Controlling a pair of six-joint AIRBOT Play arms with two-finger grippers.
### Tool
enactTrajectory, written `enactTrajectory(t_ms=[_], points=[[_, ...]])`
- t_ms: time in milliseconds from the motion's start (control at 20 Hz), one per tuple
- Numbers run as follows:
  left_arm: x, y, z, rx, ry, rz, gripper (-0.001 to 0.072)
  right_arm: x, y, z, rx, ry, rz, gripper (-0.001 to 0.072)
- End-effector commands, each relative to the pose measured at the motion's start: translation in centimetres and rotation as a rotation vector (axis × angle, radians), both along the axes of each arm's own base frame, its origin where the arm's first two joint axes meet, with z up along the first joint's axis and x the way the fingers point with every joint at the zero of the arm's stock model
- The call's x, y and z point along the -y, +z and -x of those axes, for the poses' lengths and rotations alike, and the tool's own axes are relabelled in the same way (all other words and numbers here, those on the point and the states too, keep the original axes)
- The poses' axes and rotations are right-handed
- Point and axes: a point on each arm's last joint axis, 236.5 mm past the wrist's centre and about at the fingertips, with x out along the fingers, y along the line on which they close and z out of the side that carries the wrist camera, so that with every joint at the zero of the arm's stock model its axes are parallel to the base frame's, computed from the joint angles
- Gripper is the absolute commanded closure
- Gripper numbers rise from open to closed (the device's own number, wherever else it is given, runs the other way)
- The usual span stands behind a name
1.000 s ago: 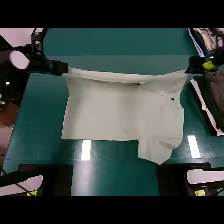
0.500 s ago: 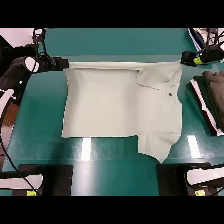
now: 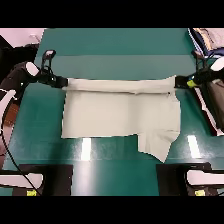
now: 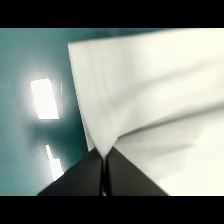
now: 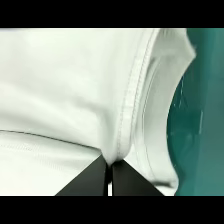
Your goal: Fold the shirts.
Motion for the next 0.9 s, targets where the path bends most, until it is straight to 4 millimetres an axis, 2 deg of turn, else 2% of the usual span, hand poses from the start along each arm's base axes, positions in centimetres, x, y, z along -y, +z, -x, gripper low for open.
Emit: enactTrajectory(t_ms=[0, 100, 250, 300, 350, 400, 450, 550, 650, 750, 850], points=[[0.3, -2.2, 2.2, -0.100, -0.026, 0.005, 0.0683, -0.6, -2.3, 2.8, -0.037, -0.016, -0.015, 0.0696], [0.9, -2.1, 2.4, -0.108, -0.020, 0.038, 0.0683, -1.1, -2.9, 3.9, -0.065, -0.017, -0.035, 0.0694], [1.9, -2.4, 3.7, -0.169, -0.029, 0.079, 0.0682, -1.5, -3.5, 5.0, -0.093, -0.018, -0.052, 0.0686], [2.0, -2.5, 4.4, -0.198, -0.036, 0.081, 0.0638, -1.6, -3.4, 5.4, -0.107, -0.013, -0.055, 0.0560], [2.0, -2.6, 4.9, -0.218, -0.042, 0.079, 0.0445, -1.7, -3.3, 5.7, -0.114, -0.010, -0.057, 0.0390], [2.0, -2.6, 5.5, -0.242, -0.049, 0.079, 0.0234, -1.5, -2.8, 5.8, -0.110, -0.014, -0.058, 0.0367], [1.9, -2.5, 6.2, -0.273, -0.062, 0.071, 0.0207, -1.3, -2.1, 6.0, -0.101, -0.018, -0.058, 0.0368], [1.3, -1.3, 7.5, -0.325, -0.078, 0.065, 0.0208, -0.8, -0.1, 7.0, -0.084, -0.013, -0.057, 0.0374], [-0.1, 0.5, 8.9, -0.341, -0.056, 0.078, 0.0209, -0.2, 2.0, 9.5, -0.103, 0.015, -0.058, 0.0375], [-1.2, 1.7, 11.4, -0.359, -0.016, 0.122, 0.0208, 0.2, 3.6, 11.5, -0.114, 0.024, -0.060, 0.0375], [-1.2, 1.0, 14.8, -0.397, 0.024, 0.178, 0.0208, 0.7, 4.7, 12.1, -0.074, 0.004, -0.048, 0.0376]])
